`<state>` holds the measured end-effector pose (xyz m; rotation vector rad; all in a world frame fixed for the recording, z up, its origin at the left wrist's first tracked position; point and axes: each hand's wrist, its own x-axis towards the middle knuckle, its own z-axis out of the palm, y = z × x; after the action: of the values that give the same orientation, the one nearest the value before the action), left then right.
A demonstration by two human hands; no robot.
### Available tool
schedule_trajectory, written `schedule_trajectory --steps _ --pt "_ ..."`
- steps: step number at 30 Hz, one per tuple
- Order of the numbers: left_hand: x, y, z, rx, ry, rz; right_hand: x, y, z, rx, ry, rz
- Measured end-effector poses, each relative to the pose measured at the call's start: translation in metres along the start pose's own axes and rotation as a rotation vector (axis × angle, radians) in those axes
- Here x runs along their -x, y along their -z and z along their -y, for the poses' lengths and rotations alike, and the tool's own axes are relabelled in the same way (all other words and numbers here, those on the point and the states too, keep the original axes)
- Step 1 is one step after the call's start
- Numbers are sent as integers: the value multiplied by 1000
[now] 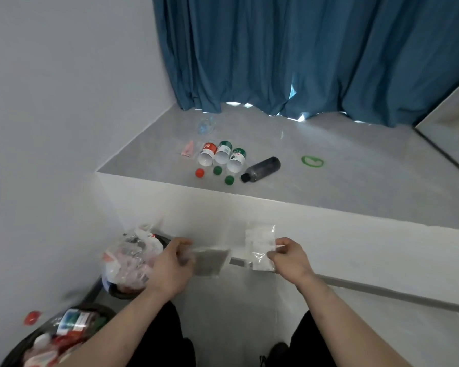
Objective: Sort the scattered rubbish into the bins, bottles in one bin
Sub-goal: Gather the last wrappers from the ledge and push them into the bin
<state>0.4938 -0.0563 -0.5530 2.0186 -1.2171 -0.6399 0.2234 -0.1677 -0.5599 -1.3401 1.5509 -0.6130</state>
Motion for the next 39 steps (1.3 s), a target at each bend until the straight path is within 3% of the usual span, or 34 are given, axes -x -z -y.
schedule_trajectory --steps 5,10,15,18,20,23,25,32,39 --pt "-11 -11 6 238 149 -173 -8 -38 7 -148 21 -37" --pt "-43 -32 35 489 363 -189 -52 -65 23 -199 92 3" --pt "-74 -58 32 587 312 -237 -110 -79 19 -145 135 22" --pt "-90 -68 35 525 363 -222 -128 -84 7 -97 51 114" --pt "-88 -71 30 389 447 -128 -128 -84 0 -59 -66 160" --pt "-79 -59 4 290 574 3 -112 -70 -2 -55 -256 153" --pt "-84 -38 -27 246 571 11 -96 -45 19 -54 -304 123" --pt "-190 55 -173 55 440 87 -120 97 126 96 -239 39" --pt "-370 102 -221 -228 335 191 -254 185 204 272 -141 -35"
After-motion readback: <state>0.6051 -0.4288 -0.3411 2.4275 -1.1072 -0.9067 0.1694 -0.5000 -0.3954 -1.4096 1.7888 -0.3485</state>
